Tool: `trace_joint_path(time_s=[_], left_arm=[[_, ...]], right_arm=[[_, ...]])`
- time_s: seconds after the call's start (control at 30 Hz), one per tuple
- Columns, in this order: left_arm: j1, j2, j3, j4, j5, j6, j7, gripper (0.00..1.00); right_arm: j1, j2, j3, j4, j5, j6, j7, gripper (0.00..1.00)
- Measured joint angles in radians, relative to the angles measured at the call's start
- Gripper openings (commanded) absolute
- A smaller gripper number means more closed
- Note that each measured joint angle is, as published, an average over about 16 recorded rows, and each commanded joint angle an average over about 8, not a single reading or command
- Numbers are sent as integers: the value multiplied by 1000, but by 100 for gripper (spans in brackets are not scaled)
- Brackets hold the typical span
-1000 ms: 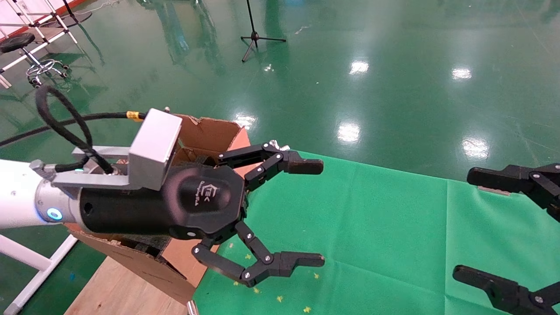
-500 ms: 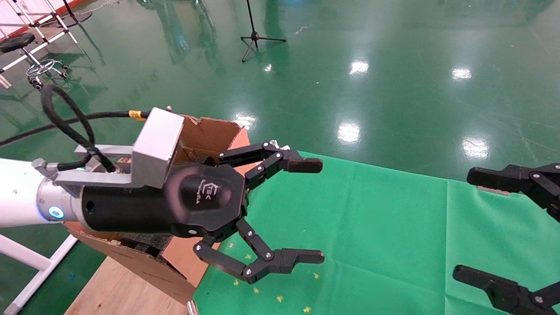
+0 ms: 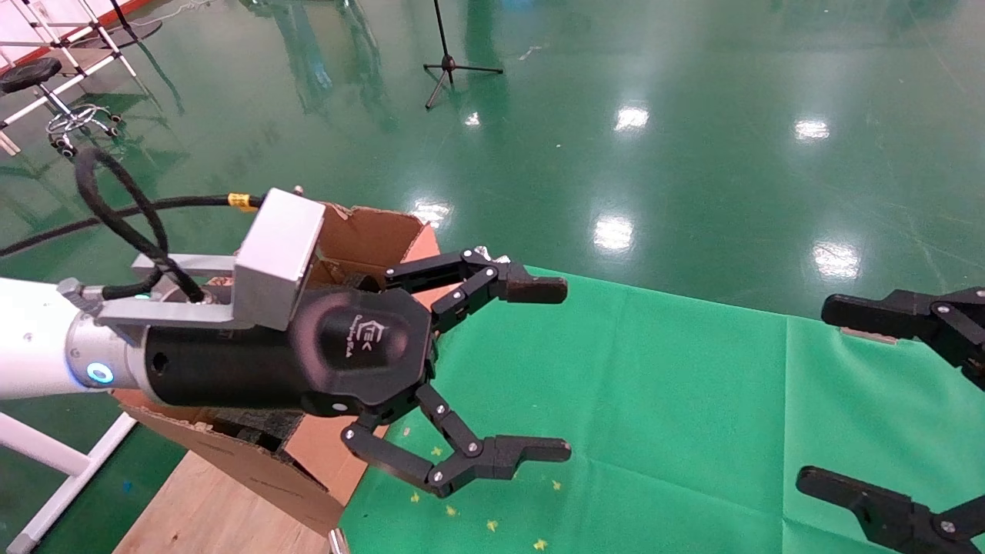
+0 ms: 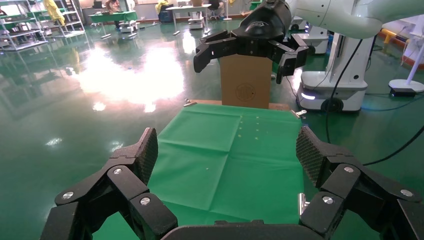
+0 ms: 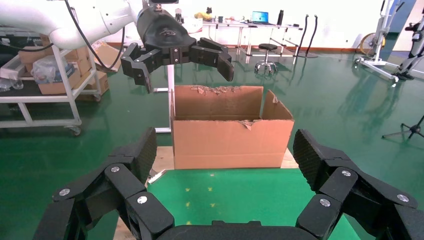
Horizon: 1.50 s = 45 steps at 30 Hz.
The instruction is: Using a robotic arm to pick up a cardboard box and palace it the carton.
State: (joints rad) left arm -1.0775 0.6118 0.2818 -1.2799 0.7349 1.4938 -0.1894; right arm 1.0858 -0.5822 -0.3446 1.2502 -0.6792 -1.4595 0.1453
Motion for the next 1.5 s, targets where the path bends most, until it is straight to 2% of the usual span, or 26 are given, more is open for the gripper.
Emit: trace_joint_path(time_s=[1.5], left_arm=[[-1,0,1,1,1,-1,0,100]], right_arm=[[0,0,0,0,0,0,0,100]])
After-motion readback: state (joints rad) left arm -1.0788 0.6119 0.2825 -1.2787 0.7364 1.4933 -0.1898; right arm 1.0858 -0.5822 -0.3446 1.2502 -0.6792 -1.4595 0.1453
